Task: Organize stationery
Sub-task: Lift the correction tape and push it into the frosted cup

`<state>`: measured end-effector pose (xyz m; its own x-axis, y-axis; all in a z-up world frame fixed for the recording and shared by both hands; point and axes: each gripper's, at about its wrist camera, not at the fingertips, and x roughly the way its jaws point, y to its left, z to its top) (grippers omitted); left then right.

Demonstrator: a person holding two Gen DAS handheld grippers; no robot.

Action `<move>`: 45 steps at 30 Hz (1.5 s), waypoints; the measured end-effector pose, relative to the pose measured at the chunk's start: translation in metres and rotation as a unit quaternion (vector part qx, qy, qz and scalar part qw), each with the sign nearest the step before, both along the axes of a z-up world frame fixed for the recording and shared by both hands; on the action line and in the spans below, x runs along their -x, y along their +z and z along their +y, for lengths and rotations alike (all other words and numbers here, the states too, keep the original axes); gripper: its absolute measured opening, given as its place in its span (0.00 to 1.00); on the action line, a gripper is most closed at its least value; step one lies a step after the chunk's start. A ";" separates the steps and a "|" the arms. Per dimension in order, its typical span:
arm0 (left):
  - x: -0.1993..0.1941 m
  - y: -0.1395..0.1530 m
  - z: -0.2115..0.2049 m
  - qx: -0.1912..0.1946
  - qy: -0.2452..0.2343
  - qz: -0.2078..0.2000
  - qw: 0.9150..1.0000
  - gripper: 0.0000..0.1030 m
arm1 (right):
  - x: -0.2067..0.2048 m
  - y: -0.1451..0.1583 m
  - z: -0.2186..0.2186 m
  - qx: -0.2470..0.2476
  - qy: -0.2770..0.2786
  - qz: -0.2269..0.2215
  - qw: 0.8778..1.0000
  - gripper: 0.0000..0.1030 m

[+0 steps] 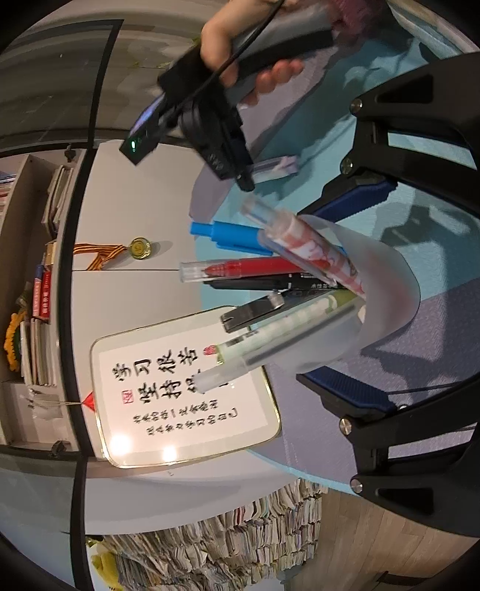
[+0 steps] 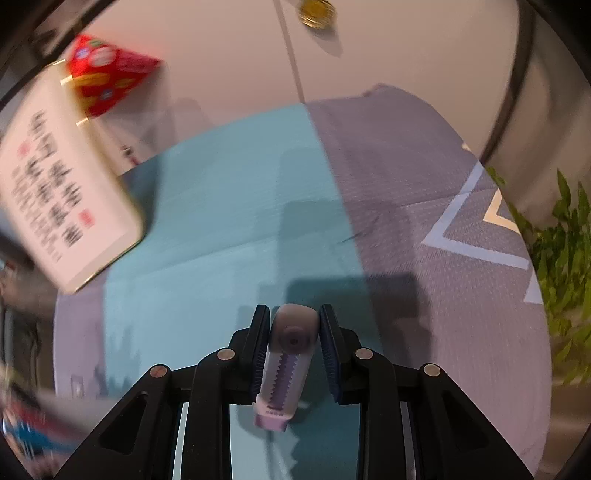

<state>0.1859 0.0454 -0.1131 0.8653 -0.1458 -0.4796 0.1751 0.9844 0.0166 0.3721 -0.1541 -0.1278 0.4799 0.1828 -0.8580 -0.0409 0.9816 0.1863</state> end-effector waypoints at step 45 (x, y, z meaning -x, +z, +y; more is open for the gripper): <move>0.007 -0.005 -0.001 0.003 0.001 -0.011 1.000 0.72 | 0.136 0.118 0.105 -0.080 0.232 -0.141 0.959 0.26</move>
<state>0.1786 0.0440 -0.1178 0.8758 -0.1474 -0.4597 0.1731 0.9848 0.0139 0.2363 -0.0486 -0.0103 0.5244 0.5515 -0.6487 -0.5373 0.8054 0.2503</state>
